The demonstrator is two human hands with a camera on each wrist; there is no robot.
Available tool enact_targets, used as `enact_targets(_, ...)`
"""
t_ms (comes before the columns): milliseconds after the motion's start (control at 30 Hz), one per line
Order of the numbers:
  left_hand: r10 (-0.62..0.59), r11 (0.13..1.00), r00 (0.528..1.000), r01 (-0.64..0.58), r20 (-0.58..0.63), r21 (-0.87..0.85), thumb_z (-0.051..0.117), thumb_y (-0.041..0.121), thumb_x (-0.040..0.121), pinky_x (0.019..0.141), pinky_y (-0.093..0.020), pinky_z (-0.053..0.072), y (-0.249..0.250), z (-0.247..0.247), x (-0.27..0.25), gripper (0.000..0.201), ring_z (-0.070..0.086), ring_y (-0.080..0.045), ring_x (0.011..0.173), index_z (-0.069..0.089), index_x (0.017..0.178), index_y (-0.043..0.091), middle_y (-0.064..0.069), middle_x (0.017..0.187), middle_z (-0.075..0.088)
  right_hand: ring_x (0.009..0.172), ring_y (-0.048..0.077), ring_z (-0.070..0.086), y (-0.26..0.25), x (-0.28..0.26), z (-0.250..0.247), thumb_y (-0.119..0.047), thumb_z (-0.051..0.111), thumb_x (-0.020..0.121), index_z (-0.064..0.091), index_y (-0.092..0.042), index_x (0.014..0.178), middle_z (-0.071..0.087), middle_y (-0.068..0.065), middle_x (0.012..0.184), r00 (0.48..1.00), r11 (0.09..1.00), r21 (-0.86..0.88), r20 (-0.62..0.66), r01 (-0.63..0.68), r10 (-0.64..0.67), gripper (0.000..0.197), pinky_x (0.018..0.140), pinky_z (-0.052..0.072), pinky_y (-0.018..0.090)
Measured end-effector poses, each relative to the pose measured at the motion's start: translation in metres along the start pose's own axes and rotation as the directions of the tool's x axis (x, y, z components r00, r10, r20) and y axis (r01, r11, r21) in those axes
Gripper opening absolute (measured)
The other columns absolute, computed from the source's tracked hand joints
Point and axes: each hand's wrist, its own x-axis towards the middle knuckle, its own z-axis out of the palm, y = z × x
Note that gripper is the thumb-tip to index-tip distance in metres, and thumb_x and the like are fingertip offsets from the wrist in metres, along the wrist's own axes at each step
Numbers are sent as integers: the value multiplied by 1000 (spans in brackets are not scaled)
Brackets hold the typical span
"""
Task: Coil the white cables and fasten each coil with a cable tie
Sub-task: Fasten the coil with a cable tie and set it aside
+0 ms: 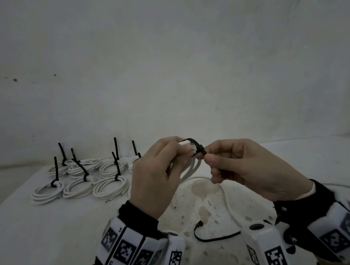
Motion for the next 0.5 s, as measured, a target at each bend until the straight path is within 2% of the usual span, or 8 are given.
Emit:
enact_targets(67,54,998,998,-55,32,43,56,18,93,68,-27,52,-5,-2,0,14,65,-12,85,68,90,12,0,102,69,65,17,64,0,0,2,-16,55,89,65,5,105,68,9,77,996,996,62,57,-69,66,28,74,54,28)
enact_targets(133,106,990,993,-111,56,92,55,20,94,61,-33,52,-7,-3,0,8,67,-17,80,63,93,19,1,104,69,67,20,65,-1,1,6,-18,46,96,65,5,101,69,13,84,986,975,160,88,-155,143,29,75,56,30)
enact_targets(200,153,977,985,-162,77,140,58,18,93,56,-34,51,-7,-2,0,5,67,-21,75,58,94,22,1,105,70,58,16,55,0,3,9,-20,43,98,63,3,97,63,9,74,974,941,256,105,-223,202,30,67,55,29)
enact_targets(267,178,969,980,-191,93,157,58,17,93,55,-34,51,-7,-2,0,7,67,-22,75,57,94,23,0,106,70,52,11,35,1,5,12,-20,41,99,60,-2,92,44,1,61,965,920,294,100,-260,241,27,54,43,22)
enact_targets(333,171,972,980,-184,101,145,58,16,93,56,-34,51,-7,-2,-1,8,67,-22,77,57,95,23,0,107,69,53,10,21,2,5,14,-20,40,99,58,-3,89,26,-2,58,965,915,306,69,-263,254,27,49,31,20)
enact_targets(400,142,981,984,-155,107,118,57,17,93,56,-34,51,-7,-2,-1,8,67,-20,77,57,96,24,1,108,69,51,9,17,4,6,17,-21,42,99,58,-2,90,20,-3,56,967,909,332,44,-252,252,26,46,25,19)
enact_targets(500,113,987,989,-123,94,106,60,17,92,55,-30,50,-7,-2,-1,9,62,-11,71,57,94,25,4,107,69,43,8,17,6,7,19,-23,45,98,57,-2,90,18,-6,50,967,893,377,30,-247,254,25,43,20,19)
